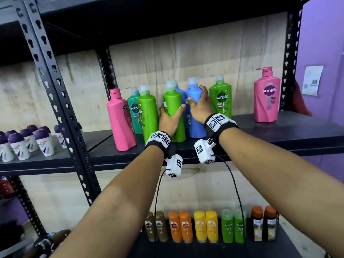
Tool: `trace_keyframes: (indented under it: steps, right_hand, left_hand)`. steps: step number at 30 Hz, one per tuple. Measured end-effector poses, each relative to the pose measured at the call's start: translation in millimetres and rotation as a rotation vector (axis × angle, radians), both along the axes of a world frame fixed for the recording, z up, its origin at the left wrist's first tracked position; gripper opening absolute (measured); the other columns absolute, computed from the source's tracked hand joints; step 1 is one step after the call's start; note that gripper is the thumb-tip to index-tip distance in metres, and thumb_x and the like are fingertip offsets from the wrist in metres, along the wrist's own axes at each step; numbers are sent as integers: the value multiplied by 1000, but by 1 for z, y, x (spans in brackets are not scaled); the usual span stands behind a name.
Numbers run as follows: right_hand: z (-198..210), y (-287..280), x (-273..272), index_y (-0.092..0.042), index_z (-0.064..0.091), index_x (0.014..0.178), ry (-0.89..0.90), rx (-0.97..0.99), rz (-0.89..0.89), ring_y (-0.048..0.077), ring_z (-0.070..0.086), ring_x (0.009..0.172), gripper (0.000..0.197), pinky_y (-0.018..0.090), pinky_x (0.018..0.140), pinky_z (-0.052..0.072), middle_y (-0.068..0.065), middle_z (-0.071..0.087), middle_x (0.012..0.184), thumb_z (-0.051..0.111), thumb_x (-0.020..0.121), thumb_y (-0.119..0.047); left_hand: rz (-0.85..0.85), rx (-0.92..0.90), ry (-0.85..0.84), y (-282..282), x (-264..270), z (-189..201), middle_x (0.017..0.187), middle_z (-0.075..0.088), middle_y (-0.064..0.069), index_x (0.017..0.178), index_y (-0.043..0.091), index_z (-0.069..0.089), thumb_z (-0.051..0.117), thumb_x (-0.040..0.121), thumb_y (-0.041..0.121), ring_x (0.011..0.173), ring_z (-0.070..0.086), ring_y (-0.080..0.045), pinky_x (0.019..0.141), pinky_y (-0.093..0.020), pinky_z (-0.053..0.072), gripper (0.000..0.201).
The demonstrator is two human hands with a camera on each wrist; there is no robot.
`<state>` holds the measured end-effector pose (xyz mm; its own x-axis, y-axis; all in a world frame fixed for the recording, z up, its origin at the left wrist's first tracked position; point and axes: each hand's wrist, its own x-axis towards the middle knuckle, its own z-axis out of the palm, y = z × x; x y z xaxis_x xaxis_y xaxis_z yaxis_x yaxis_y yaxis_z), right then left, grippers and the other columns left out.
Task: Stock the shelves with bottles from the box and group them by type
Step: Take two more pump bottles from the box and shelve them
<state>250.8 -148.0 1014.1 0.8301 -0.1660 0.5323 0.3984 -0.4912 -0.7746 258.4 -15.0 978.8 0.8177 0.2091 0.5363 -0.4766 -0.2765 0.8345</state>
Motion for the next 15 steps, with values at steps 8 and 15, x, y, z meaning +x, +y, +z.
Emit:
trace_keyframes:
  steps: [8,15]
  right_hand:
    - [-6,-5,-7,-18,12,160,-73,6,-20,37,50,128,72,40,106,42,21,42,148,51,103,-36]
    - [-26,-4,-19,-16,24,157,-102,58,-24,29,48,134,72,38,111,39,10,43,152,58,94,-19]
  left_hand:
    - [1,21,-1,-1,-7,-9,139,58,-1,150,17,34,70,87,57,124,57,-19,106,-31,45,82]
    - [77,174,29,3,-30,-26,147,53,-6,156,18,28,65,94,45,131,54,-26,110,-37,43,77]
